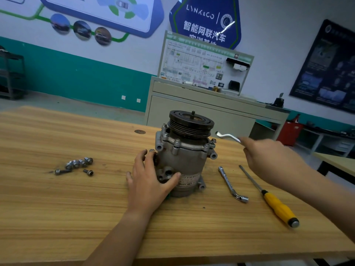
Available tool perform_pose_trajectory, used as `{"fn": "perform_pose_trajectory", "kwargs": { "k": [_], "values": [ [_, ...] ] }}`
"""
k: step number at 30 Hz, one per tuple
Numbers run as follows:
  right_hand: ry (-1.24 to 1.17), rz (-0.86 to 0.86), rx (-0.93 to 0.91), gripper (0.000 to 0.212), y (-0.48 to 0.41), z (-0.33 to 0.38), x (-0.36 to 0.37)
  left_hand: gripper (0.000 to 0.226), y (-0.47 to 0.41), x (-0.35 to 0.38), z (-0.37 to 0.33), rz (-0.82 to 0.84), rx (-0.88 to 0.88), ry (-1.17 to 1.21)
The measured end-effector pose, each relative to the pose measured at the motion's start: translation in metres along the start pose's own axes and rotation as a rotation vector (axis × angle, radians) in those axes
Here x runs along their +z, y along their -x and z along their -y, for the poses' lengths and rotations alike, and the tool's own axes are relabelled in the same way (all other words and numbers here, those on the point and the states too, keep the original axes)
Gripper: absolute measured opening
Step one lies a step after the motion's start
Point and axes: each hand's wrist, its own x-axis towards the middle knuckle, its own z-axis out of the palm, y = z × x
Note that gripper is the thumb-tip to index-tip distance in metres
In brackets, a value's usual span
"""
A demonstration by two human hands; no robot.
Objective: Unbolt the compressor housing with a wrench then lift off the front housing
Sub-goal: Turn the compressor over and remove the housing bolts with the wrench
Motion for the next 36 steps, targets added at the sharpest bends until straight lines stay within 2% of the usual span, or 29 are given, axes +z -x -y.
{"fn": "perform_pose_trajectory", "kwargs": {
  "k": [5,9,12,16,20,22,26,30,32,34,36],
  "values": [
    [0.194,0.078,-0.003,0.052,0.000,0.009,-0.003,0.087,0.000,0.000,0.000,-0.003,0.003,-0.001],
    [0.290,0.125,-0.035,0.037,-0.003,0.023,-0.016,0.087,0.000,0.001,0.000,-0.011,0.008,0.001],
    [0.368,0.151,-0.074,0.035,-0.006,0.025,-0.019,0.086,0.000,0.001,0.000,-0.009,0.012,-0.002],
    [0.388,0.115,-0.131,0.031,-0.012,0.014,-0.008,0.085,0.001,0.000,-0.001,-0.011,0.008,0.001],
    [0.369,0.070,-0.203,0.045,-0.033,-0.011,-0.003,0.084,0.001,-0.001,-0.002,-0.011,0.003,0.000],
    [0.391,0.040,-0.233,0.046,-0.047,-0.020,0.001,0.084,0.001,-0.001,-0.002,-0.013,-0.002,0.003],
    [0.308,-0.046,-0.243,0.033,-0.074,-0.011,0.025,0.085,0.001,-0.001,-0.001,-0.007,-0.007,0.011],
    [0.156,-0.215,-0.312,0.033,-0.098,0.000,0.046,0.087,0.001,-0.001,0.001,-0.005,-0.012,0.029],
    [0.143,-0.224,-0.362,0.031,-0.103,-0.001,0.044,0.087,0.001,-0.001,0.000,-0.005,-0.014,0.025],
    [0.096,-0.250,-0.302,0.031,-0.099,-0.007,0.036,0.087,0.001,-0.001,0.000,-0.007,-0.012,0.016],
    [-0.105,-0.351,-0.117,0.031,-0.086,-0.011,0.026,0.087,0.001,-0.001,-0.001,-0.008,-0.014,0.017]
  ]
}}
